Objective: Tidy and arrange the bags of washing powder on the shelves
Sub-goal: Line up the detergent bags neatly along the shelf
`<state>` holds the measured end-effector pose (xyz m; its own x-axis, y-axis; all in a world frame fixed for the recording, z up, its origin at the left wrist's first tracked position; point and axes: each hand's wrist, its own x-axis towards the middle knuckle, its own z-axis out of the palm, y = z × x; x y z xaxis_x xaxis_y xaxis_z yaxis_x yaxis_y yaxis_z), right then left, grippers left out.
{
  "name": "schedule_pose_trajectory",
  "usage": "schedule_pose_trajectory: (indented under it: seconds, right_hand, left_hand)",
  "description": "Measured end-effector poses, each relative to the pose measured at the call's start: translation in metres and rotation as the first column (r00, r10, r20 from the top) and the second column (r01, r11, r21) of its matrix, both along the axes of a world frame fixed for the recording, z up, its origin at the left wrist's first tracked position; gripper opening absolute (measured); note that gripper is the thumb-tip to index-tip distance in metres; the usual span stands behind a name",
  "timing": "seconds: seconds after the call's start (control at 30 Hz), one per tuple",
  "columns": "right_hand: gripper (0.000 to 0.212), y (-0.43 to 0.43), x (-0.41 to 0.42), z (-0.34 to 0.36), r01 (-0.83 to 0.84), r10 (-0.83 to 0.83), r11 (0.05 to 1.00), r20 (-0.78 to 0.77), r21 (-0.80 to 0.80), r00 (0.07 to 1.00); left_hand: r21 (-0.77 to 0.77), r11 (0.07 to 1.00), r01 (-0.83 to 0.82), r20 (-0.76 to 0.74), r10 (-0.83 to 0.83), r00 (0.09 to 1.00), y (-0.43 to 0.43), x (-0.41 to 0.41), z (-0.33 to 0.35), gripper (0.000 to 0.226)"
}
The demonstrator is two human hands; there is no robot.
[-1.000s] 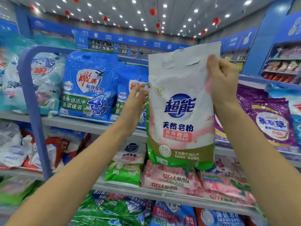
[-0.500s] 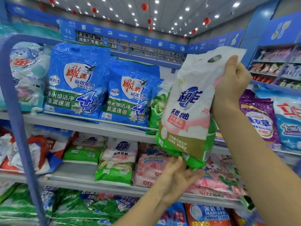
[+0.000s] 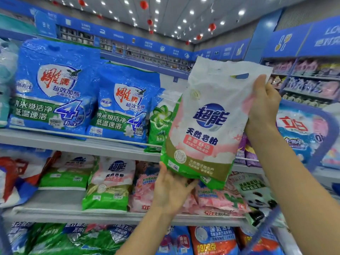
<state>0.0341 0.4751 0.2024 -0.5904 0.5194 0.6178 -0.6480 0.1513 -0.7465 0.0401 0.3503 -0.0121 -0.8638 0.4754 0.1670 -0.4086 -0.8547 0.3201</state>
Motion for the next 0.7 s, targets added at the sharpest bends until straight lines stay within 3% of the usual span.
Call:
schedule_pose_trajectory:
  seconds: [0.07,0.13,0.23,0.3,0.43,0.53,0.6,0.67,0.7]
  right_hand:
    - [0.039,0.003,0.002,0.005,0.005,-0.005,1.0,-0.007,0.006,1.0]
    - [0.041,0.005,0.001,0.008,0.009,-0.009,1.0,-0.004,0.016,1.0]
    - [0.039,0.009,-0.006,0.009,0.016,-0.019,0.999,0.059,0.043,0.998]
    - [0.038,0.011,-0.013,0.008,0.05,-0.055,0.998,0.128,0.042,0.99]
    - [0.043,0.007,-0.025,0.01,0.153,-0.164,0.985,0.173,0.079,0.971]
    - [0.048,0.012,-0.023,0.014,0.08,-0.124,0.984,0.291,0.157,0.949]
    - [0.054,0.021,-0.014,0.005,-0.029,-0.049,0.975,0.338,0.22,0.94]
    - [0.051,0.025,-0.006,-0.022,-0.054,-0.07,0.941,0.348,0.335,0.935]
    - [0.048,0.025,-0.003,-0.04,-0.043,-0.1,0.931,0.366,0.363,0.925]
  left_hand:
    - [-0.036,0.999,-0.022,-0.047,0.02,0.999,-0.012,-0.014,0.008,0.111]
    - [-0.201,0.977,-0.073,-0.146,0.044,0.988,-0.025,-0.028,0.014,0.112]
    - [-0.52,0.835,-0.18,-0.355,-0.019,0.935,-0.045,-0.041,0.028,0.12]
    - [-0.606,0.769,-0.205,-0.429,-0.098,0.898,-0.052,-0.046,0.04,0.116]
    - [-0.622,0.729,-0.287,-0.5,-0.088,0.862,-0.046,-0.041,0.049,0.074]
    - [-0.598,0.748,-0.287,-0.401,0.031,0.916,-0.035,-0.037,0.046,0.095]
    - [-0.564,0.771,-0.295,-0.375,0.079,0.924,-0.035,-0.039,0.049,0.072]
    - [-0.526,0.791,-0.313,-0.351,0.133,0.927,-0.039,-0.042,0.057,0.041]
    - [-0.501,0.798,-0.334,-0.341,0.172,0.924,-0.041,-0.045,0.062,0.037]
